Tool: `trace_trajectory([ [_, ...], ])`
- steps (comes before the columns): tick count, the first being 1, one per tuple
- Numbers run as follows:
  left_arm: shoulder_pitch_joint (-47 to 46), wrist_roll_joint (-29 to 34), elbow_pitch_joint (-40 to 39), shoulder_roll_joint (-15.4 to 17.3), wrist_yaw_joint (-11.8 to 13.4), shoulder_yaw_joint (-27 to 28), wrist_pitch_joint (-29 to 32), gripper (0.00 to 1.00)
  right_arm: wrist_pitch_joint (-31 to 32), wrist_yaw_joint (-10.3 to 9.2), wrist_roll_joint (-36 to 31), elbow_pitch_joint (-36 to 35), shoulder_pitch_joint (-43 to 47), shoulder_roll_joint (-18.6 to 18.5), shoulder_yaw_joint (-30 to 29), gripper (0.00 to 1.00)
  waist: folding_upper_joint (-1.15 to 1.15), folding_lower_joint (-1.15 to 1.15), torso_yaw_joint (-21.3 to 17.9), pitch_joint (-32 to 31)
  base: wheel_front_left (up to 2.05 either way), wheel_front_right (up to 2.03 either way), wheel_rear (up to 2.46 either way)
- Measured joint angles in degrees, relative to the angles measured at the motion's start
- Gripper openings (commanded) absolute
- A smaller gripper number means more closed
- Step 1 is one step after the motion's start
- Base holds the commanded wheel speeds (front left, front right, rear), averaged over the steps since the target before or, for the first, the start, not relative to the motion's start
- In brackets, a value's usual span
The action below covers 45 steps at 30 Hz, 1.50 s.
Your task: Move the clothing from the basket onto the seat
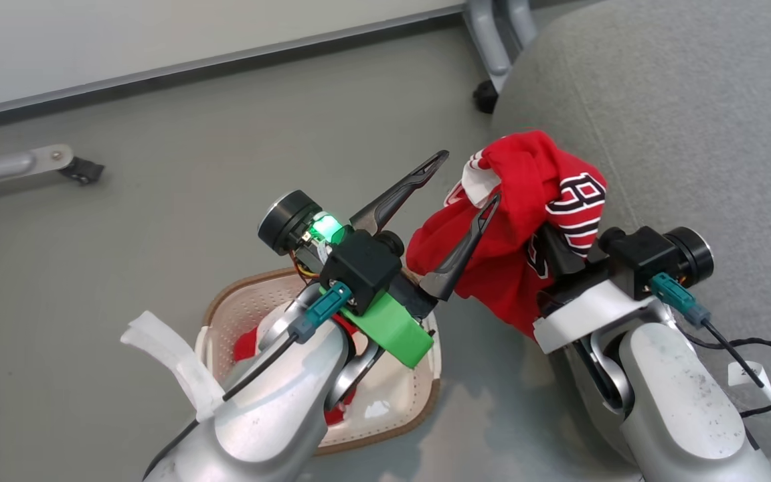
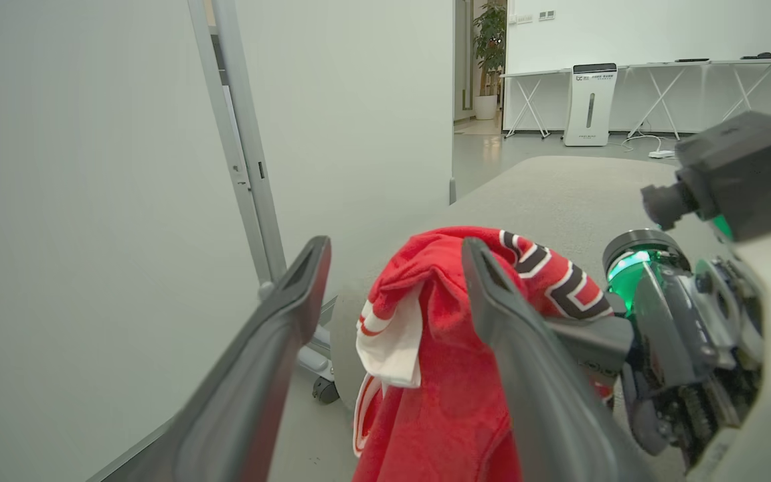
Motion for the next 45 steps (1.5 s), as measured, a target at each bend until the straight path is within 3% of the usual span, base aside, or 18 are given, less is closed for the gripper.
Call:
trace_trajectory([
  [23,-1.8,0.0,2.5,1.7,0.0,-2.9,0.0,1.0,0.0,0.0,0.2,-3.3,4.7,1.6,-10.5,0.0,0.0,0.0,-12.6,4.3,0.0,0.0,0.0],
  [35,-2.0,-0.5,3.1,1.8,0.0,-3.3,0.0,1.0,0.0,0.0,1.5,-4.4,5.4,1.8,-13.0,0.0,0.0,0.0,-13.3,4.7,0.0,0.0,0.0],
  [45,-2.4,0.0,2.8,2.4,0.2,-3.2,0.0,1.0,0.0,0.01,1.5,-6.6,-4.3,1.0,-19.7,0.0,0.0,0.0,-12.7,7.7,0.0,0.0,0.0],
])
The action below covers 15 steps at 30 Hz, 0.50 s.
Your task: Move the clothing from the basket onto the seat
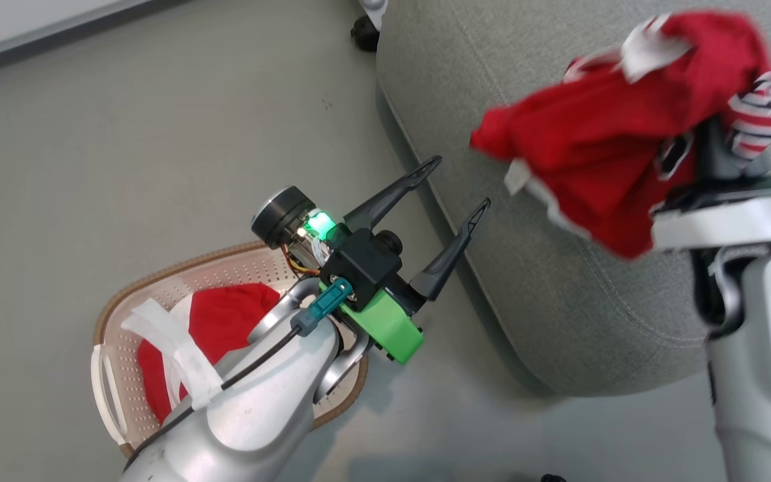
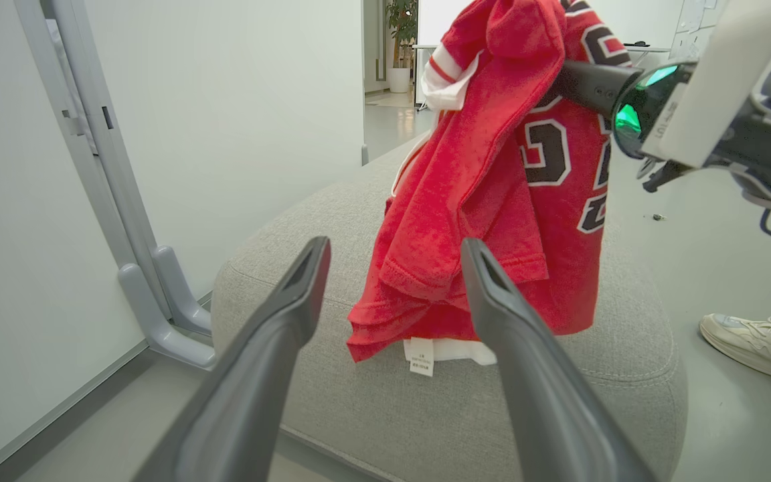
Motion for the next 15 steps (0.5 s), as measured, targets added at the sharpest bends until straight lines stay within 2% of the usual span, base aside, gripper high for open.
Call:
trace_trajectory([
  [5,-1.5,0.9,-0.6,0.6,0.1,-0.3,0.5,1.0,0.0,-0.01,-0.4,-1.1,-7.3,-2.2,-4.4,0.0,0.0,0.0,0.5,3.1,0.0,0.0,0.0],
  [15,-5.0,2.0,-2.1,1.9,0.1,-1.1,1.8,1.0,0.0,-0.01,-0.8,1.3,-23.8,-9.5,-10.7,0.0,0.0,0.0,1.9,11.0,0.0,0.0,0.0],
])
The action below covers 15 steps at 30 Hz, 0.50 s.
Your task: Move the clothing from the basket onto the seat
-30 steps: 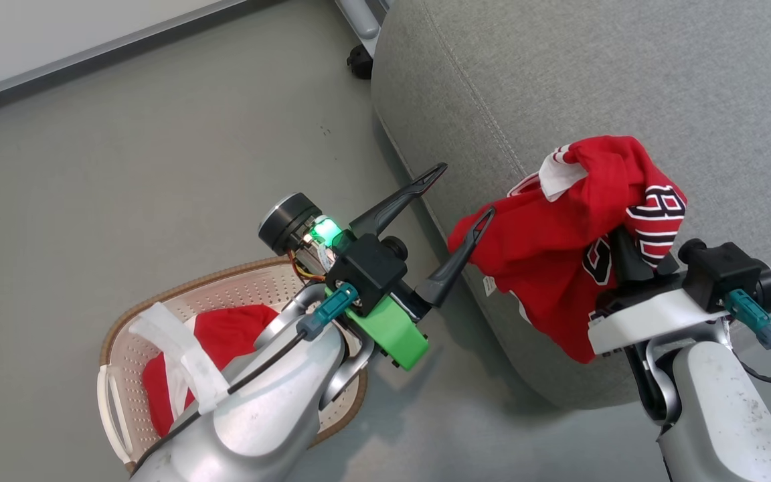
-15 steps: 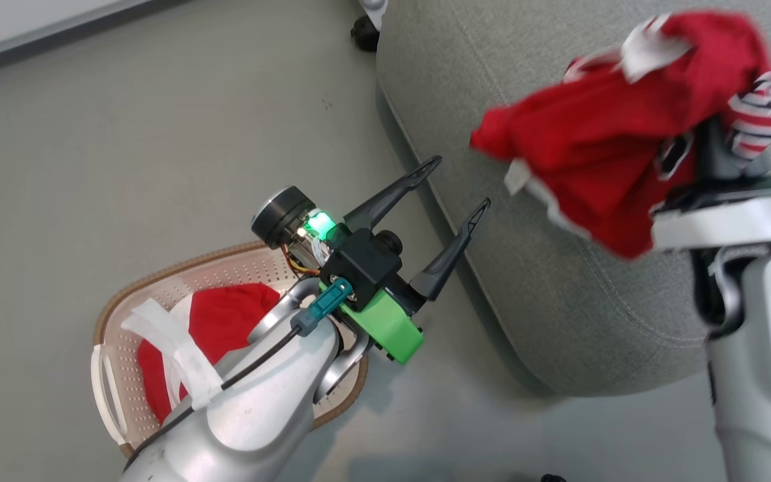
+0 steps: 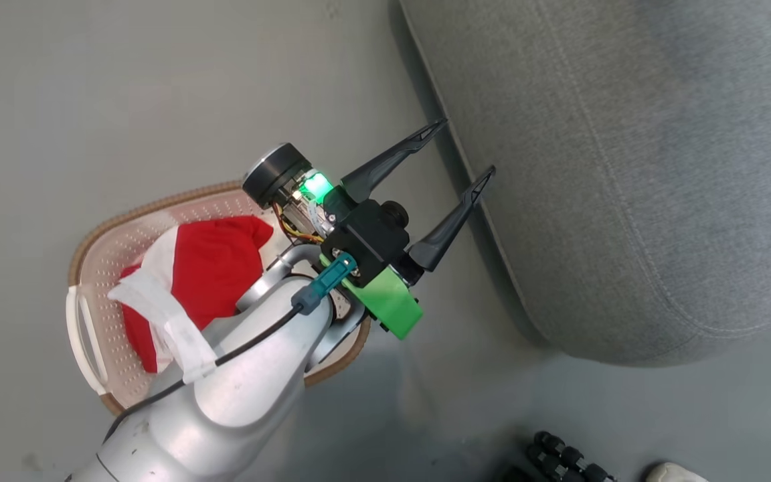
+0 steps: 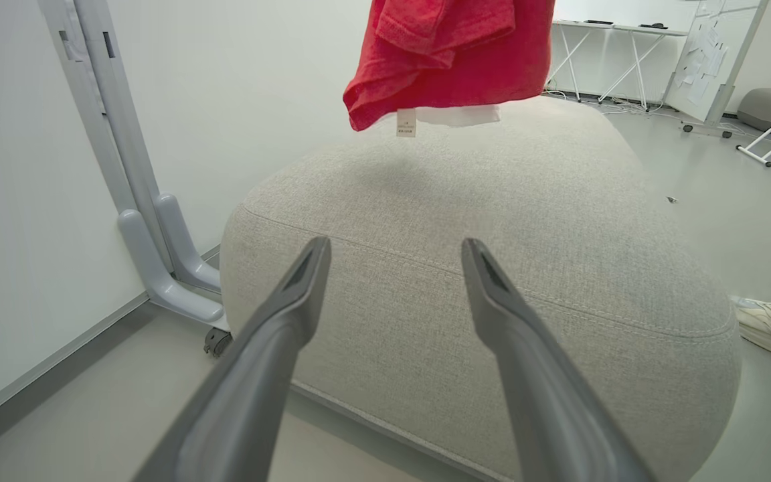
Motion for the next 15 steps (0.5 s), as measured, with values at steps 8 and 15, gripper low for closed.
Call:
trace_trajectory([
  [8,-1.9,0.4,-0.8,1.2,0.0,-0.2,0.5,1.0,0.0,0.01,0.4,8.4,-8.7,-4.0,-2.1,0.0,0.0,0.01,0.9,5.7,0.0,0.0,0.0],
  [15,-2.3,0.5,-0.9,2.2,0.1,-0.3,0.7,1.0,0.0,0.01,-0.1,20.4,-9.7,-3.8,-1.6,0.0,0.0,0.01,1.5,9.2,0.0,0.0,0.0],
])
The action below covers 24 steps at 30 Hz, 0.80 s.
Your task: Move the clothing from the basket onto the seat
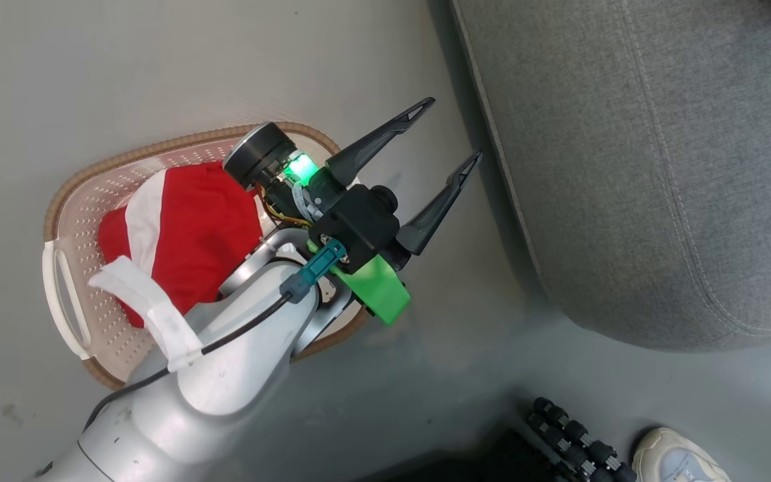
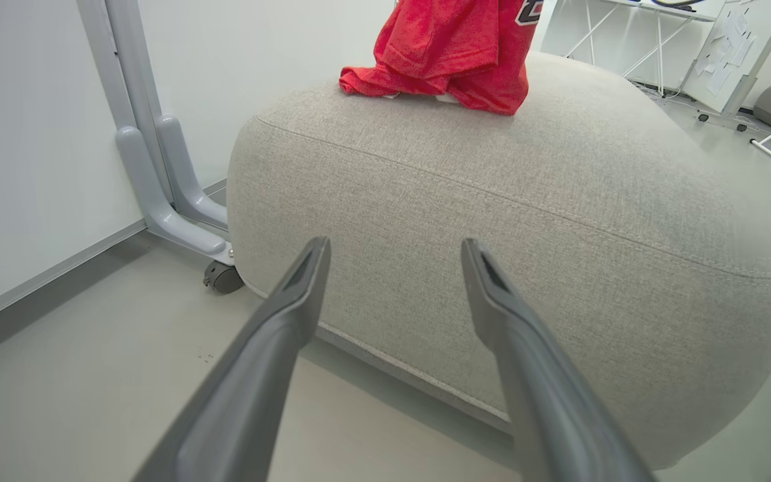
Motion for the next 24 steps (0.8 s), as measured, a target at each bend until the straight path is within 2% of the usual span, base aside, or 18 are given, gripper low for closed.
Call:
trace_trajectory([
  [7,-0.5,0.0,0.2,0.0,0.1,-0.4,-0.2,1.0,0.0,0.0,-0.4,10.2,1.0,-0.1,-0.9,0.0,0.0,0.0,1.4,1.2,0.0,0.0,0.0],
  [13,-0.6,-0.4,0.9,0.0,0.3,-0.5,-0.7,1.0,0.0,0.0,-0.4,14.6,2.2,-0.1,-1.1,0.0,0.0,0.0,2.0,0.8,0.0,0.0,0.0],
  [14,-0.6,-0.4,1.0,0.0,0.4,-0.5,-0.7,1.0,0.0,0.0,-0.5,14.6,2.3,-0.1,-1.1,0.25,0.0,0.0,2.0,0.7,0.0,0.0,0.0],
  [15,-0.6,-0.5,1.2,0.0,0.4,-0.5,-0.9,1.0,0.0,0.0,-0.5,14.4,2.6,-0.1,-1.2,1.0,0.0,0.0,2.1,0.4,0.0,0.0,0.0],
  [24,1.7,-2.1,2.6,-0.6,1.8,0.7,-1.9,1.0,0.0,0.0,1.0,10.0,12.6,2.2,-1.1,1.0,0.0,-0.01,1.9,-4.7,0.0,0.0,0.0],
])
